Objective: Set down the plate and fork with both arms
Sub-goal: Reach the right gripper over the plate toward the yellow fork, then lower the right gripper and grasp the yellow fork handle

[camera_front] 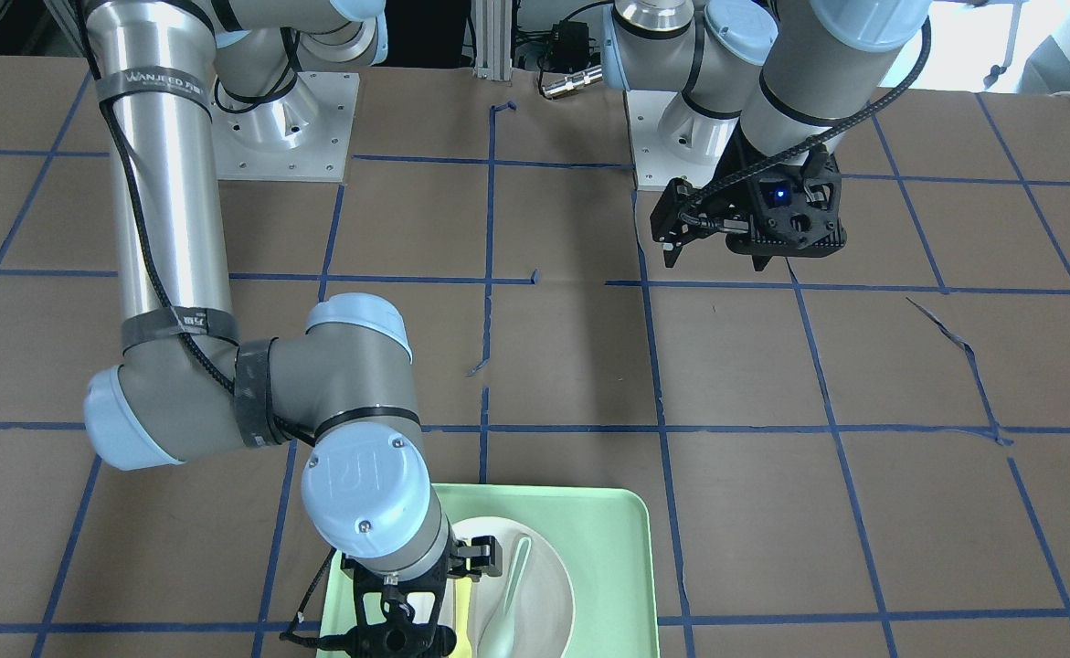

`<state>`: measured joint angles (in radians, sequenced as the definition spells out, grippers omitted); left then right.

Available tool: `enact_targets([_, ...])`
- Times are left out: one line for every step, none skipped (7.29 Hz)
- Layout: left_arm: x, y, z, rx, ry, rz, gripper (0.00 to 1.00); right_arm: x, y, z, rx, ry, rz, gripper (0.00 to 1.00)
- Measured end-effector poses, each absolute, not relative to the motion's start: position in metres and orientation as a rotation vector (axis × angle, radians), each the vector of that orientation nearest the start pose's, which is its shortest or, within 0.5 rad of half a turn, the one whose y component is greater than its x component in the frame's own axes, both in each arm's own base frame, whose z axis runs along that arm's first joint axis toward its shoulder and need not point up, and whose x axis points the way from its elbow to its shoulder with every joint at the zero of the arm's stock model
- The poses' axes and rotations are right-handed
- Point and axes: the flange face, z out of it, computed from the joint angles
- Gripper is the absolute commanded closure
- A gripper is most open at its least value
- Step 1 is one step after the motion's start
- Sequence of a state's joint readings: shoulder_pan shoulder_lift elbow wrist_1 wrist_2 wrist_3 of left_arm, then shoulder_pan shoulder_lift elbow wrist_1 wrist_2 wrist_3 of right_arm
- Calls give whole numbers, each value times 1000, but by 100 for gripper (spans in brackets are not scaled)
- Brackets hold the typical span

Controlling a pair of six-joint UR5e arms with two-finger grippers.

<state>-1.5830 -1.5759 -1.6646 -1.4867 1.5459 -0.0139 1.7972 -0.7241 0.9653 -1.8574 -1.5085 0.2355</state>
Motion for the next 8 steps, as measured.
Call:
enact_targets([-142,-489,447,-3,3166,26,0,322,-757,249,2,3069,-35,8])
enact_targets([-142,-489,446,-3,3167,29,0,328,-758,239,-12,3070,-14,15])
enact_targets([-142,-490,445,-3,3167,31,0,333,-756,228,-25,3072,12,16])
enact_targets([-142,-490,445,-3,3167,33,0,337,-753,216,-35,3076,40,16])
enact_targets([-142,-490,445,-3,3167,34,0,339,-751,207,-40,3078,59,20])
enact_targets([-142,-490,444,-3,3167,36,0,340,-751,200,-42,3080,68,37])
enact_targets([-142,-490,443,-3,3167,39,0,340,-751,197,-43,3080,68,38])
enact_targets([-142,-489,441,-3,3167,42,0,340,-752,195,-45,3079,62,38])
